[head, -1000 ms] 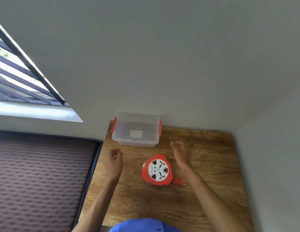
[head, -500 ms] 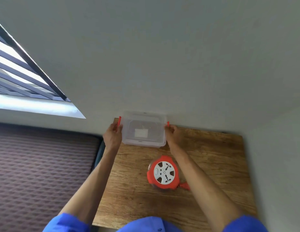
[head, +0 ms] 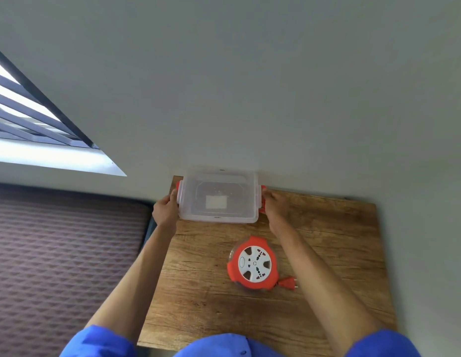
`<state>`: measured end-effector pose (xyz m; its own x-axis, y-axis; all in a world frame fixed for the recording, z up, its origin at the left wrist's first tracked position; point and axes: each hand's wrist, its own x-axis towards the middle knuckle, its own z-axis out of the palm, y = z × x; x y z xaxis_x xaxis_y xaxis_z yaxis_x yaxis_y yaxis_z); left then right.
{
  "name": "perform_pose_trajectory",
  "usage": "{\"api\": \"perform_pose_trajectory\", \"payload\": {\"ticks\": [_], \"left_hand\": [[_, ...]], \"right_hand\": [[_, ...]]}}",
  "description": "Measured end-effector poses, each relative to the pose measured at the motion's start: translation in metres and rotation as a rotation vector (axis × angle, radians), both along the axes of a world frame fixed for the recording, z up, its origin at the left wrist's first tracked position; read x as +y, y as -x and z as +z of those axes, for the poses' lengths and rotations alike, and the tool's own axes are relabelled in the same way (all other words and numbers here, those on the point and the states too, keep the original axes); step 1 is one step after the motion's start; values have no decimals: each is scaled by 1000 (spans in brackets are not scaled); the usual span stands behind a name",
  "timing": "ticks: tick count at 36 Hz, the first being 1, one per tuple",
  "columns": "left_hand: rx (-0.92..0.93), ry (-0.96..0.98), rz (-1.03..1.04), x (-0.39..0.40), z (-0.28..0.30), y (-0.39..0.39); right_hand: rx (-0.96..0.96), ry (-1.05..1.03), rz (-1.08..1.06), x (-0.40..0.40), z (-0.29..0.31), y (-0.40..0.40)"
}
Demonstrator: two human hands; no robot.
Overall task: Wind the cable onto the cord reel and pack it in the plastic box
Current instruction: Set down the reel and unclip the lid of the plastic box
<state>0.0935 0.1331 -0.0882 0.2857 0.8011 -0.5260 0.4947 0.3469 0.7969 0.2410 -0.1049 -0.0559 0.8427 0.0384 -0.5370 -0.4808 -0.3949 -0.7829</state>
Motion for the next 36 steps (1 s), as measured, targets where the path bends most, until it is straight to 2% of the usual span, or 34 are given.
{"api": "perform_pose_trajectory", "payload": {"ticks": [6,10,13,16,21,25,28,30,33,36], "left_hand": [[-1,-64,61,-7,10,-2],[-19,-115,67,-18,15,5],[-59,-132,54,-34,15,18],[-85,-135,57,-56,13,38],[-150,-162,-79,-82,13,65],[-92,-171,-54,-80,28,57],[-34,-187,-16,-71,38,43],[-13,-203,-10,-67,44,36],[32,-226,-35,-65,50,28],[42,-195,-84,-65,54,24]], "right_hand": [[-12,28,28,3,1,4],[-173,295,141,-4,3,7],[-261,403,227,-25,2,18],[-244,471,385,-56,-3,44],[-174,664,660,-102,-13,100],[-149,729,739,-120,-22,130],[-156,701,697,-121,-18,134],[-207,621,595,-115,-10,129],[-263,350,357,-93,12,110],[-138,32,211,-62,39,83]]}}
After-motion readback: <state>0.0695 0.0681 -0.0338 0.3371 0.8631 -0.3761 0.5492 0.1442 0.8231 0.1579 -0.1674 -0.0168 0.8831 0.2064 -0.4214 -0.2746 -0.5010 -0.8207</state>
